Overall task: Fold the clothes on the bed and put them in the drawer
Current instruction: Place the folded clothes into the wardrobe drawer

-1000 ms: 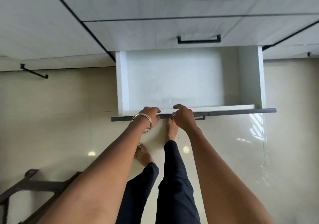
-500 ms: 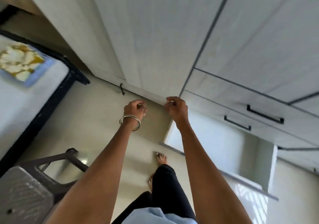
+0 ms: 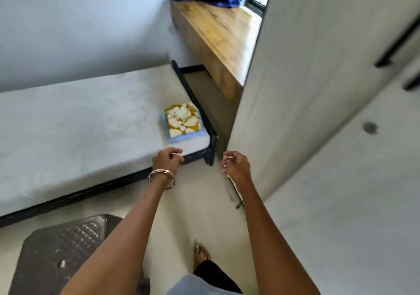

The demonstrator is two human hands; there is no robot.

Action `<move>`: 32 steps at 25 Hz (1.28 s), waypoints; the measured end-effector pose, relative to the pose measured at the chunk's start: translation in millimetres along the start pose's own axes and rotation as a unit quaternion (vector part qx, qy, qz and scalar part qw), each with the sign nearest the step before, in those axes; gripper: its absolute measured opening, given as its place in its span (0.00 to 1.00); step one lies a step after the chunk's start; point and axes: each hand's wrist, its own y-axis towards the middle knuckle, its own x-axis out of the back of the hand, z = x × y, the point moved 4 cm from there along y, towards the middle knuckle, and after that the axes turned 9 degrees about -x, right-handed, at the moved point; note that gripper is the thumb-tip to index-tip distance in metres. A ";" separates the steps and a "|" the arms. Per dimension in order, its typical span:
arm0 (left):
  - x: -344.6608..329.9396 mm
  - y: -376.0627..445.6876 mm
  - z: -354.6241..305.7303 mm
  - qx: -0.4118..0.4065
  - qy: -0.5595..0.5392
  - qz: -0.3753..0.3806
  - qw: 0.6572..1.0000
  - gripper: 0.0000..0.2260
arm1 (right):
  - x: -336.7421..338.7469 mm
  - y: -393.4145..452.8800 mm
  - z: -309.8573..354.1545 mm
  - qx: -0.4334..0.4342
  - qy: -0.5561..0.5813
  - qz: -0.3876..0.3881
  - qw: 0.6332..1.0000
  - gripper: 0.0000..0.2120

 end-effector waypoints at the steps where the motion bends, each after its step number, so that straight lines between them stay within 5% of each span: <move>1: 12.8 23.5 3.5 0.017 0.003 -0.021 1.000 0.11 | -18.4 22.2 18.1 0.009 -0.019 0.021 1.000 0.09; 8: 58.5 173.4 48.9 0.144 -0.036 -0.081 0.986 0.08 | -134.5 161.2 88.7 -0.016 -0.093 0.122 0.988 0.06; 14: 43.9 323.4 134.1 0.253 -0.055 -0.017 0.966 0.07 | -210.2 303.3 98.4 -0.100 -0.125 0.084 0.983 0.10; 20: -1.6 467.1 208.6 0.339 0.001 0.100 0.936 0.20 | -261.2 449.1 94.2 -0.220 -0.181 0.025 0.958 0.23; 26: -81.3 554.6 299.5 0.440 0.018 0.140 0.887 0.39 | -307.4 582.6 22.9 -0.260 -0.224 0.004 0.939 0.36; 30: -123.2 560.0 334.3 0.420 -0.017 0.075 0.904 0.51 | -320.4 611.8 -15.4 -0.250 -0.309 -0.028 0.917 0.42; 32: -137.7 553.7 336.4 0.438 -0.112 0.047 0.891 0.42 | -320.3 617.2 -22.5 -0.254 -0.259 -0.017 0.932 0.40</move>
